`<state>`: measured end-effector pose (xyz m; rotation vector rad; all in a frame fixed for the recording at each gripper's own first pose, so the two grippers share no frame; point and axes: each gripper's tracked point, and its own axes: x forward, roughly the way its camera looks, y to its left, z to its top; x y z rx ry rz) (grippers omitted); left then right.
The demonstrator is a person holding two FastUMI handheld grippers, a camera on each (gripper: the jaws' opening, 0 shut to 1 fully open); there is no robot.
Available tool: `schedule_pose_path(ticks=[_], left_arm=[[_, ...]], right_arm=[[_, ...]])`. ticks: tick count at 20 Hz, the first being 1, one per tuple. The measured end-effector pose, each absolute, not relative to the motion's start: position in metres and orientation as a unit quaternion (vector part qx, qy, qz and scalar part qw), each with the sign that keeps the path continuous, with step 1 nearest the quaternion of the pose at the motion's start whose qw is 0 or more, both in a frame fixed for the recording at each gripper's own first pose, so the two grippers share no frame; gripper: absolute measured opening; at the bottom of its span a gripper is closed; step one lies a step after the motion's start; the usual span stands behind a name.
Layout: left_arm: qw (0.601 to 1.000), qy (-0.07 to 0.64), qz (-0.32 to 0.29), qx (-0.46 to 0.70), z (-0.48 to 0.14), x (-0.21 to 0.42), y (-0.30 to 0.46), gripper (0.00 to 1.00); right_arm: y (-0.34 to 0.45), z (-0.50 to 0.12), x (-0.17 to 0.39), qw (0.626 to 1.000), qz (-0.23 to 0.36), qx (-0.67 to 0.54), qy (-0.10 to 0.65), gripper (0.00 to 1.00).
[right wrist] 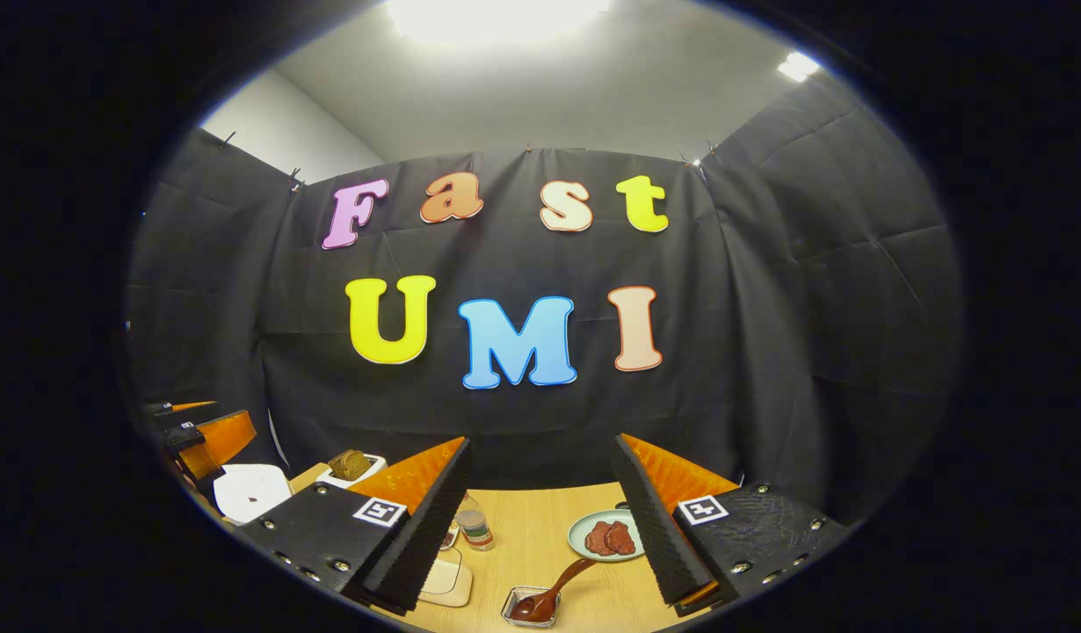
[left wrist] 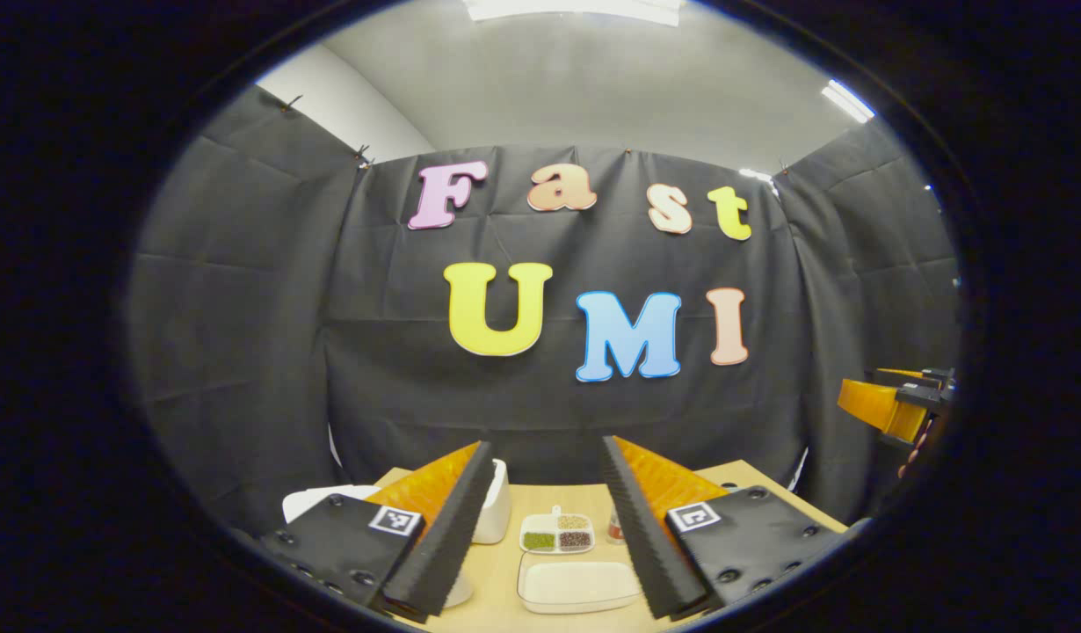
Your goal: Close the left gripper, press the button to open the rice cooker; take a wooden spoon from the chopstick holder with the right hand, scoop a spoonful of rice and pour it into the rice cooker, then put the wooden spoon back into the chopstick holder.
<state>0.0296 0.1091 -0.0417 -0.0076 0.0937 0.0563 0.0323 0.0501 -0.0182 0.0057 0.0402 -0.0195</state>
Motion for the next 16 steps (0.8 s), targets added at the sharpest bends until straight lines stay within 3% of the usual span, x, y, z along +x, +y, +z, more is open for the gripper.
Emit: schedule_pose_path(ticks=[1,2,3,4,6,8,16], left_arm=[[0.998,0.055,0.033,-0.008,-0.048,0.031,0.121,0.82],[0.997,0.067,0.039,-0.01,-0.055,0.031,0.132,0.6],[0.996,0.081,0.032,-0.012,-0.064,0.034,0.14,0.51],[0.994,0.105,0.029,-0.012,-0.078,0.034,0.148,0.35],[0.988,0.151,0.031,-0.015,-0.106,0.036,0.172,0.17],[0.982,0.179,0.056,-0.034,-0.126,0.03,0.208,0.09],[0.948,0.286,0.113,-0.085,-0.214,0.034,0.304,0.09]], right_arm=[[0.053,-0.021,0.034,1.0,-0.006,0.002,0.024,0.96],[0.055,-0.024,0.034,1.0,-0.003,0.001,0.028,0.96],[0.056,-0.025,0.035,1.0,-0.002,0.0,0.031,0.96],[0.057,-0.028,0.036,0.999,0.0,0.0,0.034,0.96],[0.061,-0.034,0.038,0.999,0.007,0.001,0.043,0.96],[0.063,-0.04,0.038,0.999,0.01,-0.003,0.052,0.96],[0.064,-0.064,0.039,0.996,0.007,-0.008,0.087,0.96]])
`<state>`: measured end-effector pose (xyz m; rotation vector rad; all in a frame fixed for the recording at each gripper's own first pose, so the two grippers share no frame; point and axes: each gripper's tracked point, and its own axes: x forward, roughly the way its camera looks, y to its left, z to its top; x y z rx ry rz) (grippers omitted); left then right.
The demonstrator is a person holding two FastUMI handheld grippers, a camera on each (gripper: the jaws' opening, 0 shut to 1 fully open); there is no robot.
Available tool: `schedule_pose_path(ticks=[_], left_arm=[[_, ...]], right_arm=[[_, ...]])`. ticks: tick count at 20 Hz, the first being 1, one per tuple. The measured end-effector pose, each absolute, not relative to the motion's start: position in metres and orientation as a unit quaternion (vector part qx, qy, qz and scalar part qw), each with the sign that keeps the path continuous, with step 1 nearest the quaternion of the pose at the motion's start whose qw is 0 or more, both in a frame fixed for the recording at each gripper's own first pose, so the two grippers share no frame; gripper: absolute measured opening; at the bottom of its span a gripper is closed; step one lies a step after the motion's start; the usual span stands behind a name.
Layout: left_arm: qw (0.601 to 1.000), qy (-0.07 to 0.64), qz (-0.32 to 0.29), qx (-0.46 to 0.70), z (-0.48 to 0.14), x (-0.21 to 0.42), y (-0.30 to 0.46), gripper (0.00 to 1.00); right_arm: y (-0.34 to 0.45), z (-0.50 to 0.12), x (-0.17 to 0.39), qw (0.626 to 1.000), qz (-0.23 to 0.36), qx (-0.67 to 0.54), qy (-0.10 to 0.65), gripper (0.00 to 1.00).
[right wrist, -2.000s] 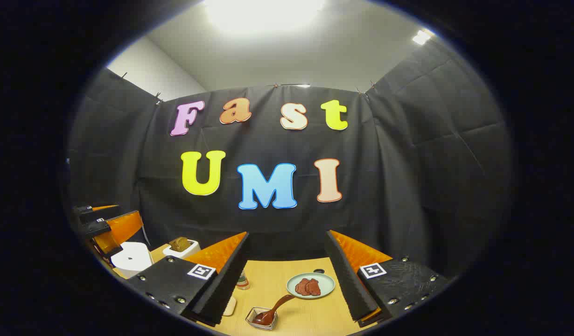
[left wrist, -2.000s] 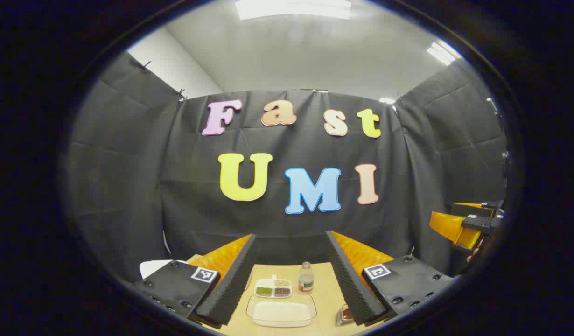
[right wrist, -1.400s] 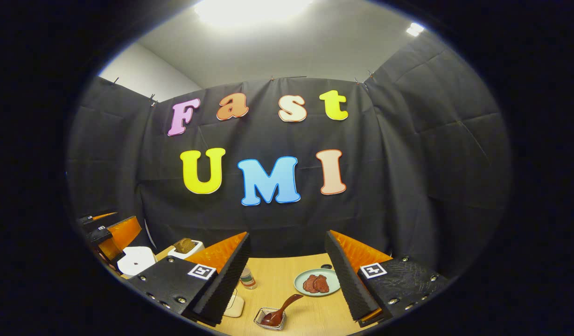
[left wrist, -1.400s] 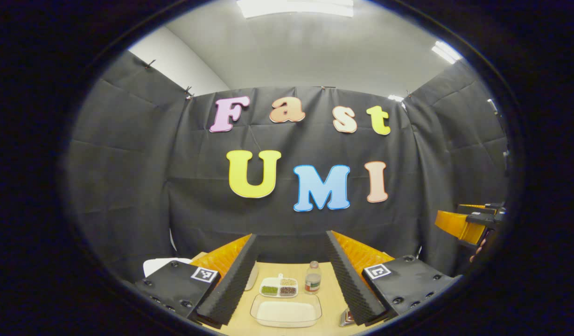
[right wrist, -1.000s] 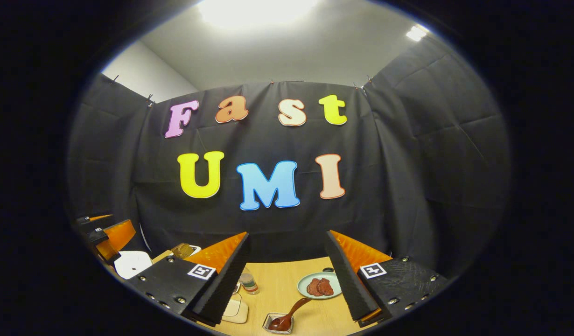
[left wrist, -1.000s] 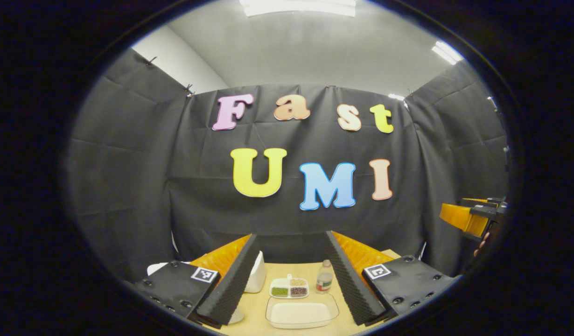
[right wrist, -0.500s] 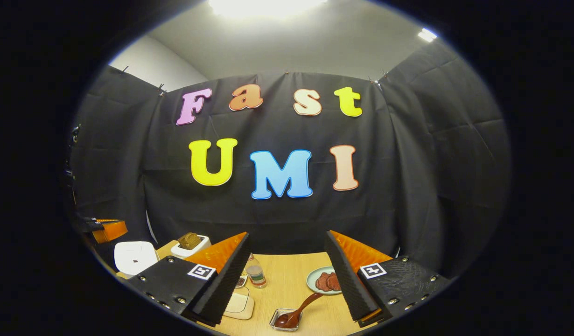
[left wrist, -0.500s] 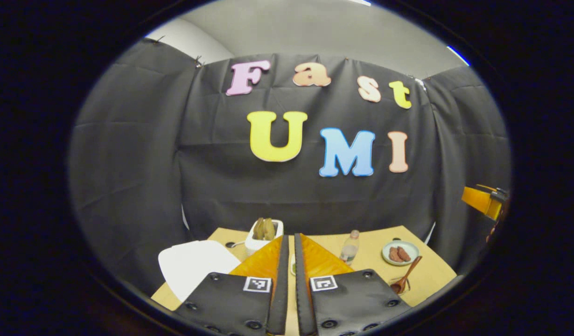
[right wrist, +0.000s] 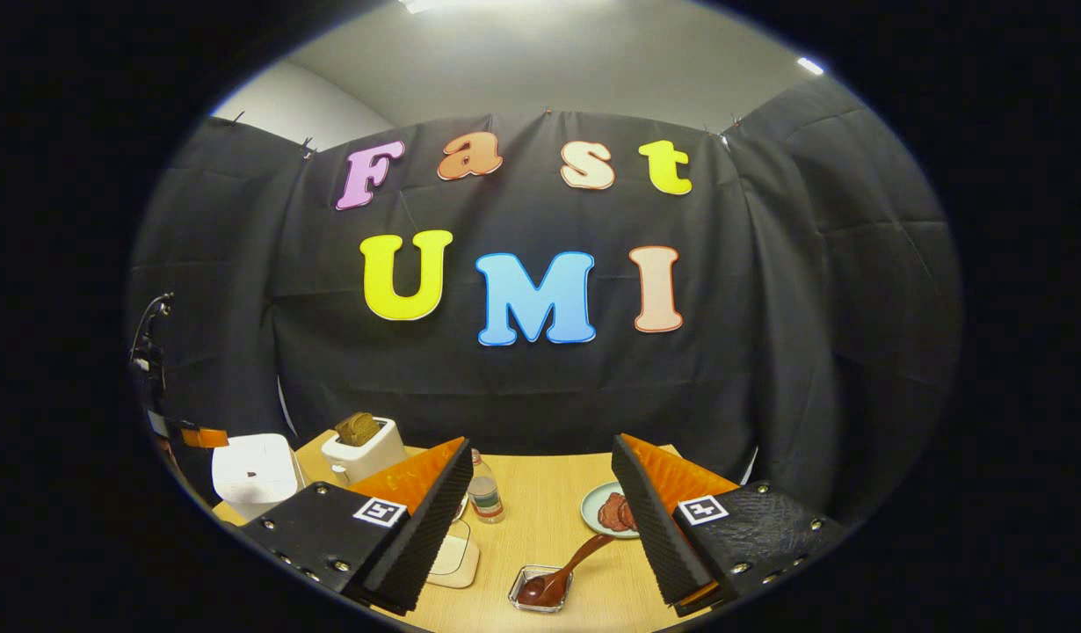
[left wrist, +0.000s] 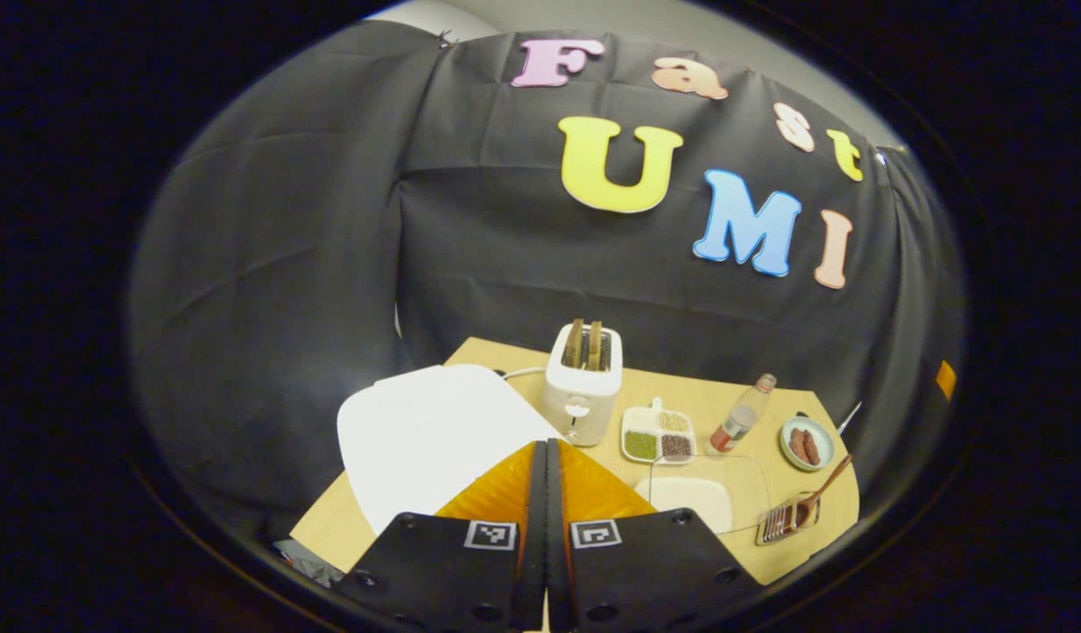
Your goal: Close the left gripper, press the button to open the rice cooker; take a wooden spoon from the chopstick holder with the right hand, scoop a spoonful of rice and pour it into the rice cooker, then put the wooden spoon back into the chopstick holder.
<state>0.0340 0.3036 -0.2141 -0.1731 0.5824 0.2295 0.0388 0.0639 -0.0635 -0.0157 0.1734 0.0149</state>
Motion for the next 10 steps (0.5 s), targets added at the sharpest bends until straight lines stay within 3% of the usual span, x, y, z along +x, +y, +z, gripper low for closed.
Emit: schedule_pose_path(ticks=[10], left_arm=[[0.915,0.364,0.144,-0.097,-0.302,0.037,0.346,0.09]], right_arm=[[0.063,-0.073,0.04,0.995,-0.003,-0.018,0.102,0.97]])
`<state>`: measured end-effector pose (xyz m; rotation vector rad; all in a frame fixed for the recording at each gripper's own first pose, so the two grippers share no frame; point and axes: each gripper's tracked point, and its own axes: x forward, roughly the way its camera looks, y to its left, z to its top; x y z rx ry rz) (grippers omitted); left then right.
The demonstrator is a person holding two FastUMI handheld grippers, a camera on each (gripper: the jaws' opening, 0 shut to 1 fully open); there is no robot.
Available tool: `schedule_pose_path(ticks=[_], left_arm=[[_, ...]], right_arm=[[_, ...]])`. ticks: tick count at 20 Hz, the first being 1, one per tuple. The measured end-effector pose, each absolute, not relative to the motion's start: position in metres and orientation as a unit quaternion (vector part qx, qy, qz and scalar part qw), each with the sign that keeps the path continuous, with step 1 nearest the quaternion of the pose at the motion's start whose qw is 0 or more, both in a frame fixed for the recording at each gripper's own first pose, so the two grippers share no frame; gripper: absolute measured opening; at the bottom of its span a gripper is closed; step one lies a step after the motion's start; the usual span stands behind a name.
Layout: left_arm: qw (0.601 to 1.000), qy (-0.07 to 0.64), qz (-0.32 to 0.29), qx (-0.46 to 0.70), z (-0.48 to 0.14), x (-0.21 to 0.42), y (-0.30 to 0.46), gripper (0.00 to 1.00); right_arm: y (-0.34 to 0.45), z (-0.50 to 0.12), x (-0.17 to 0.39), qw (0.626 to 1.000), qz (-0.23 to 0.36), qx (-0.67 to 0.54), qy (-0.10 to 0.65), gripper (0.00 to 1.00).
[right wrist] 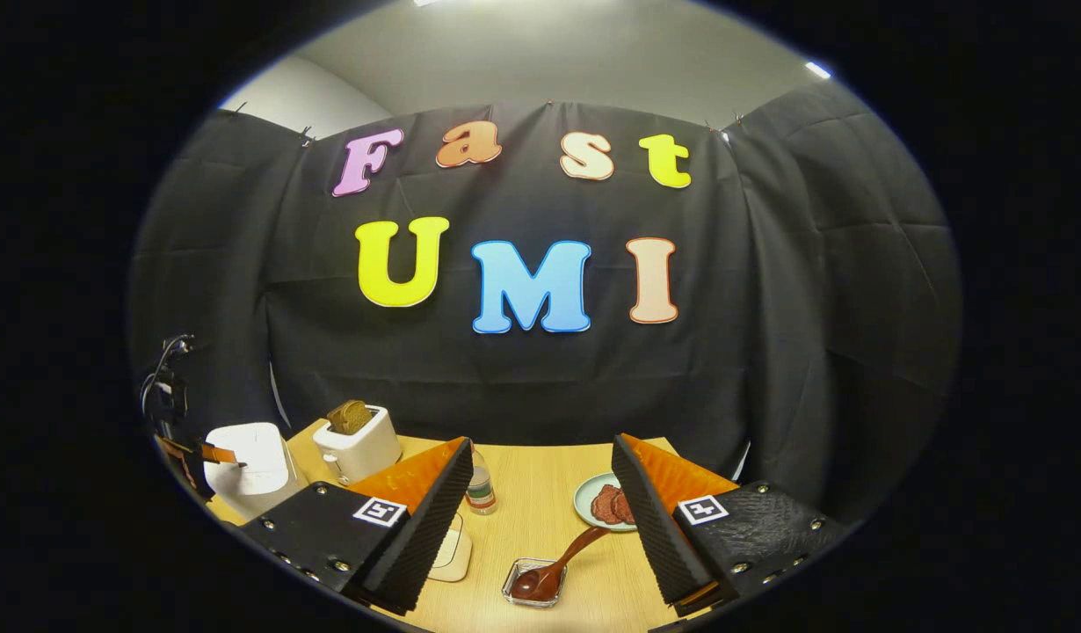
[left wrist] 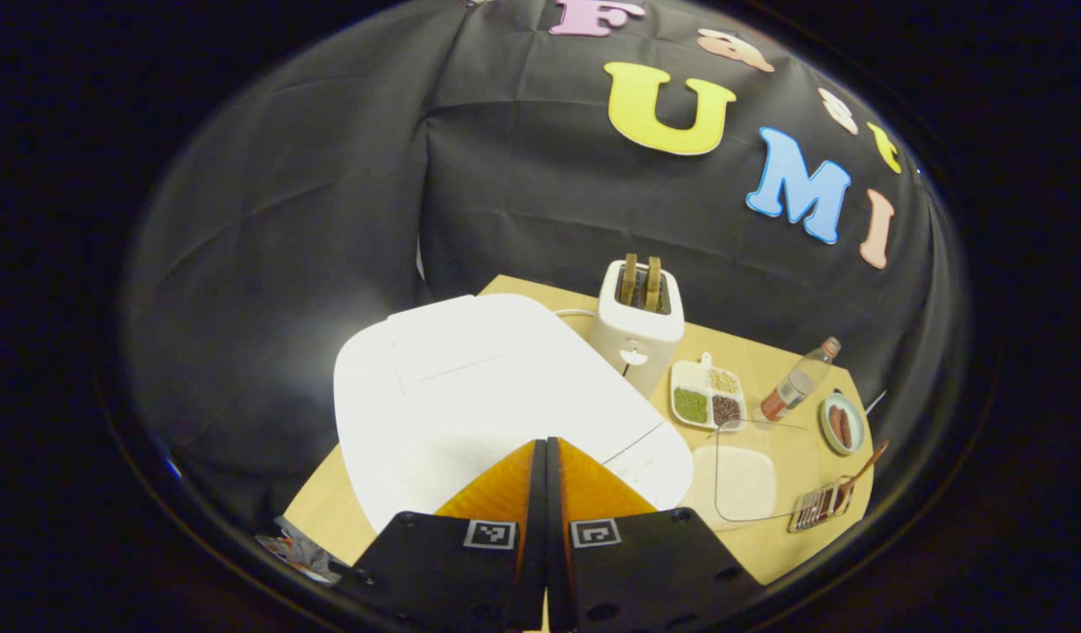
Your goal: Close the left gripper, press the button to open the rice cooker; take a wooden spoon from the chopstick holder with the right hand, scoop a spoonful of rice and pour it into the rice cooker, then put the wooden spoon back into the chopstick holder.
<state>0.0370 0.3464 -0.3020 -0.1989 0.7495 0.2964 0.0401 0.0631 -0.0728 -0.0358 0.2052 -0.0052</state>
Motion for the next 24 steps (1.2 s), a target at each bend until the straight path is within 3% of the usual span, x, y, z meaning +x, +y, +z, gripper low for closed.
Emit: schedule_pose_path(ticks=[13,19,21,22,24], left_arm=[[0.914,0.366,0.165,-0.061,-0.303,0.043,0.352,0.09],[0.941,0.269,0.203,0.0,-0.232,0.059,0.37,0.12],[0.954,0.222,0.2,-0.007,-0.196,0.064,0.364,0.33],[0.959,0.204,0.198,-0.015,-0.182,0.064,0.358,0.51],[0.969,0.156,0.19,-0.013,-0.147,0.066,0.351,0.76]], right_arm=[[0.08,-0.08,0.046,0.993,0.027,-0.02,0.11,0.97],[0.071,-0.08,0.044,0.994,0.023,-0.021,0.109,0.96],[0.069,-0.079,0.044,0.994,0.022,-0.019,0.108,0.97],[0.066,-0.079,0.044,0.994,0.021,-0.018,0.107,0.96],[0.066,-0.077,0.045,0.994,0.021,-0.016,0.104,0.96]])
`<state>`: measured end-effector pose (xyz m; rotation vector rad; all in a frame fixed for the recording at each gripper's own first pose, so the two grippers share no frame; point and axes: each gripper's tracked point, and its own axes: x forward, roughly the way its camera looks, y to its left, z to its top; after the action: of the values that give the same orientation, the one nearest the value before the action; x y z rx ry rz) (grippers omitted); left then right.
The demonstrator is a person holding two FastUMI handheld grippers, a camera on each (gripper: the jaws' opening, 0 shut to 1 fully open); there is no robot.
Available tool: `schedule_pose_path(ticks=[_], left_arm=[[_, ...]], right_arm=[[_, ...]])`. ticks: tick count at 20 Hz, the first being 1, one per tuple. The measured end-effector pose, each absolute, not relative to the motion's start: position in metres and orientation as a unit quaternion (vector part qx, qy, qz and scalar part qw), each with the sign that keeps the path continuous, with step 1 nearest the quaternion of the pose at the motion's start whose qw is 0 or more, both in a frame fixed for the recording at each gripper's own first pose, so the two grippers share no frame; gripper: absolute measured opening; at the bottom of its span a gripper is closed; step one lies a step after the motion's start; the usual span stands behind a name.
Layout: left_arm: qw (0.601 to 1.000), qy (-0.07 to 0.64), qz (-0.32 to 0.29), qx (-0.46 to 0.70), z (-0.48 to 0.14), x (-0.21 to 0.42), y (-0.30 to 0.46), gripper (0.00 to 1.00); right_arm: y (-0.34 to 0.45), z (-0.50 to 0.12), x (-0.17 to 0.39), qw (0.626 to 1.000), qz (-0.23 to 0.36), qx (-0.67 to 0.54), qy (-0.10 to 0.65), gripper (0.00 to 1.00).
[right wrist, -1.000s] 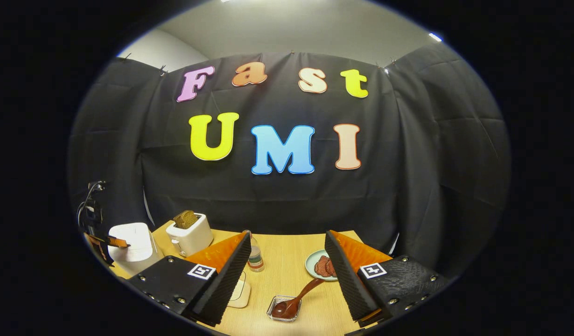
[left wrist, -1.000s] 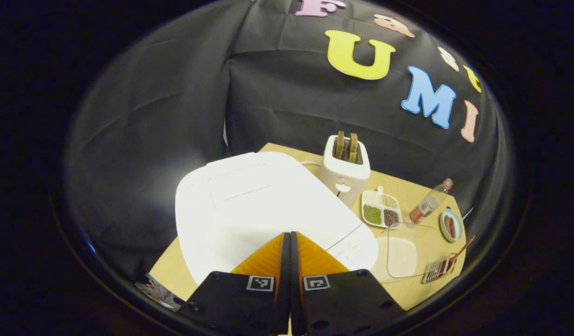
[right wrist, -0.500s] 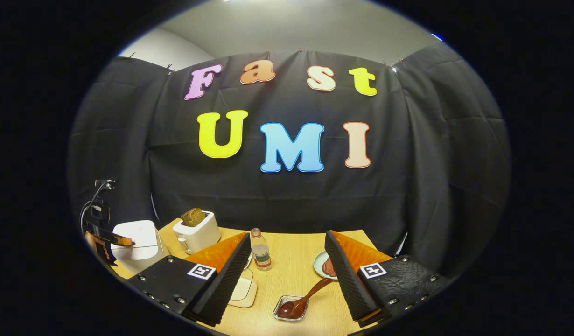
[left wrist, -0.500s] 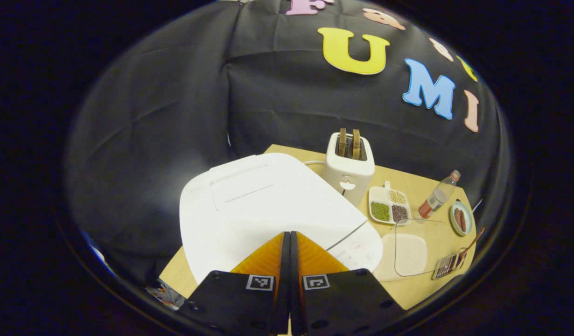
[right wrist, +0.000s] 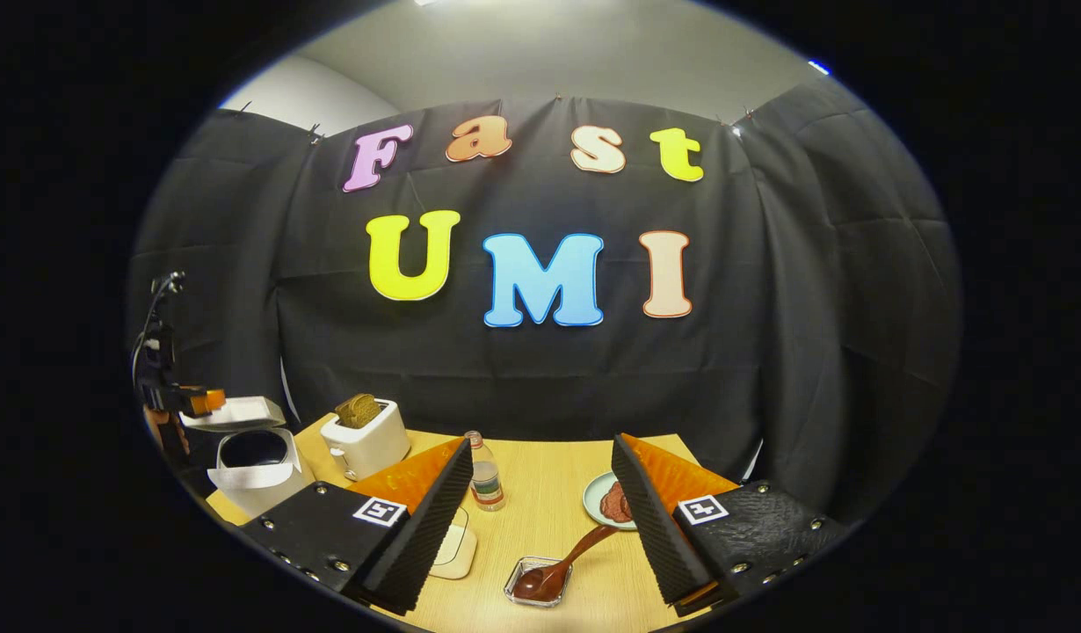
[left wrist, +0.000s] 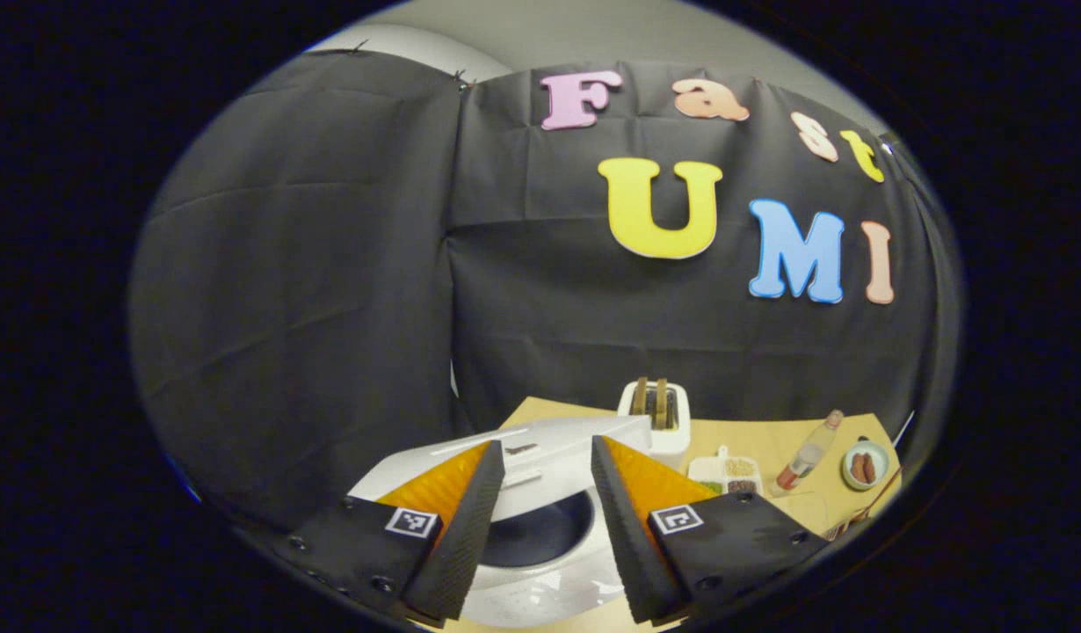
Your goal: Close the left gripper, press the button to open the rice cooker; take a wooden spoon from the chopstick holder with the right hand, scoop a spoonful of rice and pour it into the rice cooker, then put the wooden spoon back into the chopstick holder.
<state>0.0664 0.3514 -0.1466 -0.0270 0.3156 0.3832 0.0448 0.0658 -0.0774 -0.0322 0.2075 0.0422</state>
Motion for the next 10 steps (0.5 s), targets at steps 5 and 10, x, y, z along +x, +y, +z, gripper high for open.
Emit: schedule_pose_path(ticks=[5,10], left_arm=[[0.988,0.047,0.149,-0.008,-0.055,0.052,0.29,0.91],[0.996,0.023,0.083,-0.007,-0.04,0.041,0.218,0.96]], right_arm=[[0.059,-0.078,0.048,0.995,0.018,-0.012,0.102,0.96],[0.047,-0.084,0.054,0.994,0.008,-0.005,0.107,0.96]])
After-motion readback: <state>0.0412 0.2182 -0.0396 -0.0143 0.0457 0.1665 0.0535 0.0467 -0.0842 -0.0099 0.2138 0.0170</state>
